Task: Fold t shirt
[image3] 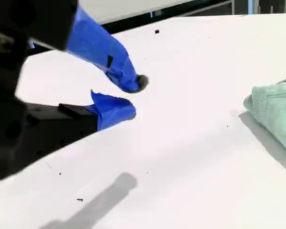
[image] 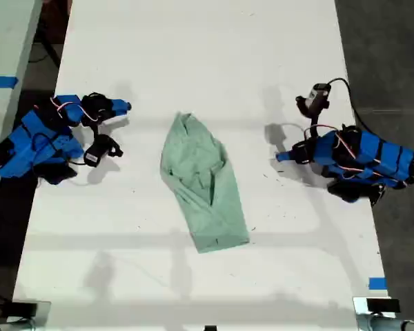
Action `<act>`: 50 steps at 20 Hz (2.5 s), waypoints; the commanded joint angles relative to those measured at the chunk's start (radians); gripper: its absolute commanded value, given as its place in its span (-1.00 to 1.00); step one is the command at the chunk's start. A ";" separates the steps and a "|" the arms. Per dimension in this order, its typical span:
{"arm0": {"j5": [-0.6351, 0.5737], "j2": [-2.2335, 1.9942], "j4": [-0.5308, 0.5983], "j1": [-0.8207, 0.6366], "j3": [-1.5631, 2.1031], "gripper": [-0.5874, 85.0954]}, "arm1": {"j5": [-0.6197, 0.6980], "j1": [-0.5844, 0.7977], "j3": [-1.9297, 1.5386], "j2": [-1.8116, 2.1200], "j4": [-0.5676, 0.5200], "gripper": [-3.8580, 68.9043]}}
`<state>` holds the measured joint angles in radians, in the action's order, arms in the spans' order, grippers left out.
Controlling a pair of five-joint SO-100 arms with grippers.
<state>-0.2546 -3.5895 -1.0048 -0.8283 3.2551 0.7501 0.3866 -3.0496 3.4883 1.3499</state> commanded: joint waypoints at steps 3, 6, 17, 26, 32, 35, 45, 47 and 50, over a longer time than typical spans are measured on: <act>-0.025 -0.008 0.005 0.156 0.038 -0.89 | -0.172 -0.091 -0.058 0.012 -0.020 -0.83; 0.031 -0.008 0.008 0.163 0.038 -0.91 | -0.301 -0.190 -0.058 0.012 -0.018 -0.83; 0.029 -0.008 0.172 0.314 0.034 -0.99 | -0.399 -0.388 0.181 -0.014 -0.018 -0.85; 0.202 0.353 0.199 0.575 -0.341 -0.56 | -0.632 -0.566 1.173 -1.355 0.018 -0.23; 0.351 1.770 0.032 0.894 -1.416 -0.55 | -0.701 -0.692 1.879 -2.014 0.265 -0.18; 0.393 2.203 -0.063 1.003 -1.879 -0.49 | -0.759 -0.733 1.891 -2.083 0.270 -0.18; 0.376 2.500 -0.032 1.123 -2.296 -0.49 | -0.828 -0.756 1.890 -2.210 0.252 -0.17; 0.382 2.542 -0.041 1.121 -2.295 -0.48 | -0.836 -0.755 1.890 -2.218 0.252 -0.16; 0.391 2.608 -0.064 1.123 -2.292 -0.50 | -0.838 -0.753 1.890 -2.223 0.247 -0.15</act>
<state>0.1304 -0.9817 -1.0584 0.2899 1.0140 -0.0675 -0.3651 -1.2195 1.2609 1.6030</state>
